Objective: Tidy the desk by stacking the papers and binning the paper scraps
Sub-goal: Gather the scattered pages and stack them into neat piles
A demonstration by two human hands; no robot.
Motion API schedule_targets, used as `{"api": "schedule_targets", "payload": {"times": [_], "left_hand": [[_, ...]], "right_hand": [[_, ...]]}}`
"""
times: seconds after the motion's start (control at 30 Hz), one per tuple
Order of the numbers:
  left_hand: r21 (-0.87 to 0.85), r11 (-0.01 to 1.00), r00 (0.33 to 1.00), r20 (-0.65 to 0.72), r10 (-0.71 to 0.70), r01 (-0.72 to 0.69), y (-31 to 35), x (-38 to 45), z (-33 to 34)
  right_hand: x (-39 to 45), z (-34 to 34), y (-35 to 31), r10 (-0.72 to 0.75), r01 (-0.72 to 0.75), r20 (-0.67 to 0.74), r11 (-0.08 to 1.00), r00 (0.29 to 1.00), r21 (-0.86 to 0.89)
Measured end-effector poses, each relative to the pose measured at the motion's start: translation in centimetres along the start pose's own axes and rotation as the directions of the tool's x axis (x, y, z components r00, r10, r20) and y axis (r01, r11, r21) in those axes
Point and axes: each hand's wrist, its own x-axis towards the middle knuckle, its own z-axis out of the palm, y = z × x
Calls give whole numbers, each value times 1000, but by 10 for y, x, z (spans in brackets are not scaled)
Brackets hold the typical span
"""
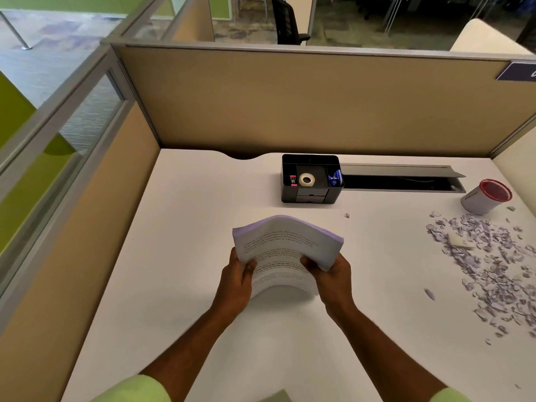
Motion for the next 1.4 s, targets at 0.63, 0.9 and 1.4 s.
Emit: {"api": "schedule_targets", "payload": {"times": [0.63, 0.9, 1.4], "left_hand": [[129, 980, 987, 43, -158, 151, -1, 54, -31], [2, 965, 962, 70, -264, 264, -22, 86, -71], [-126, 863, 871, 123, -476, 489, -50, 106, -91]], "right_hand": [[42, -1, -11, 184, -162, 212, 980, 960, -117], [51, 26, 1, 295, -265, 361, 955, 884, -133], [83, 85, 17, 399, -370, 229, 915, 888, -160]]}}
